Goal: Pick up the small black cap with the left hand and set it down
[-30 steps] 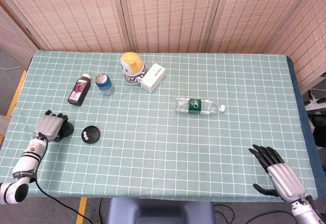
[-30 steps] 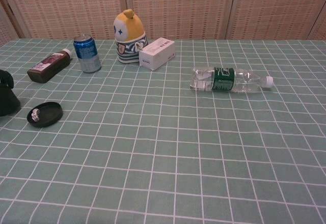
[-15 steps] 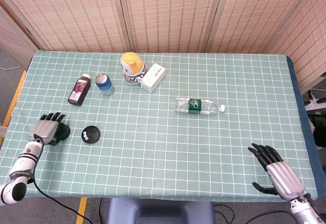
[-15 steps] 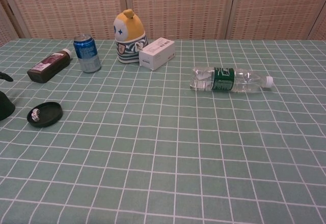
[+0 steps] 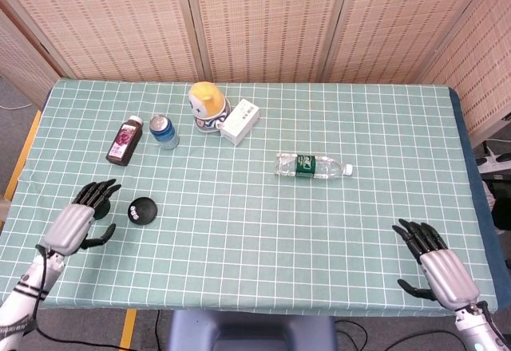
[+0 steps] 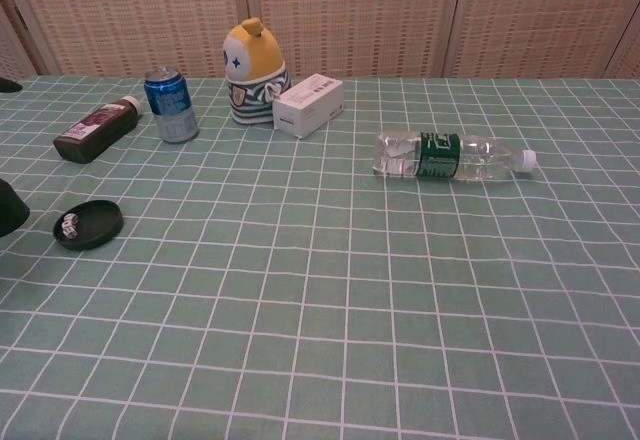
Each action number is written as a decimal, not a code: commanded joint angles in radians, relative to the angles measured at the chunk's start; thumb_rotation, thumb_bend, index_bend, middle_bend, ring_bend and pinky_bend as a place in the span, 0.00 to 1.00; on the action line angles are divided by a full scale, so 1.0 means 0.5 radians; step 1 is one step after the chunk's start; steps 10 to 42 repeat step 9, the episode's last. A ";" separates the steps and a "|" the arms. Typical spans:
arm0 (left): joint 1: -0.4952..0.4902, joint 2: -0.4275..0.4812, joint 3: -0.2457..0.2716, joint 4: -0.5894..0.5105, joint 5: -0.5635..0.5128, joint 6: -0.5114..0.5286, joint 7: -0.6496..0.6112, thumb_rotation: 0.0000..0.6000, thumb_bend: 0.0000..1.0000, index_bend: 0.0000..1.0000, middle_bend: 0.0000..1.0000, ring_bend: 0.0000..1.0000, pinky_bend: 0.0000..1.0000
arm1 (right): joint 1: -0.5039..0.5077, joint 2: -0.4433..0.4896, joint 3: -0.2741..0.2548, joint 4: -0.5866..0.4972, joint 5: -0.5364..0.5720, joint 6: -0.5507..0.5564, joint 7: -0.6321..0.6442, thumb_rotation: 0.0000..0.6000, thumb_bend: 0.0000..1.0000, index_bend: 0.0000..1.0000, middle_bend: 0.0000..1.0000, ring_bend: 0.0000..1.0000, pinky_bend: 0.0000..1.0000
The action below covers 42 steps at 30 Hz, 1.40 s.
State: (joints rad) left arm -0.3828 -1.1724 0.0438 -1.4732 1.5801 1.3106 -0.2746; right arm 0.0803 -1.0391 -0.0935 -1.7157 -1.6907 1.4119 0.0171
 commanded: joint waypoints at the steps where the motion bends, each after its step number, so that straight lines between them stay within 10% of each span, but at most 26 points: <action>1: 0.484 -0.093 0.212 0.082 0.344 0.673 -0.101 1.00 0.46 0.00 0.00 0.00 0.01 | -0.039 -0.075 0.040 0.043 0.015 0.079 -0.097 1.00 0.14 0.00 0.00 0.00 0.00; 6: 0.559 -0.119 0.119 0.123 0.268 0.747 0.275 1.00 0.46 0.00 0.00 0.00 0.00 | -0.055 -0.072 0.010 0.027 -0.028 0.094 -0.113 1.00 0.14 0.00 0.00 0.00 0.00; 42: 0.555 -0.107 0.104 0.121 0.234 0.701 0.280 1.00 0.46 0.00 0.00 0.00 0.00 | -0.068 -0.067 0.003 0.018 -0.045 0.120 -0.114 1.00 0.14 0.00 0.00 0.00 0.00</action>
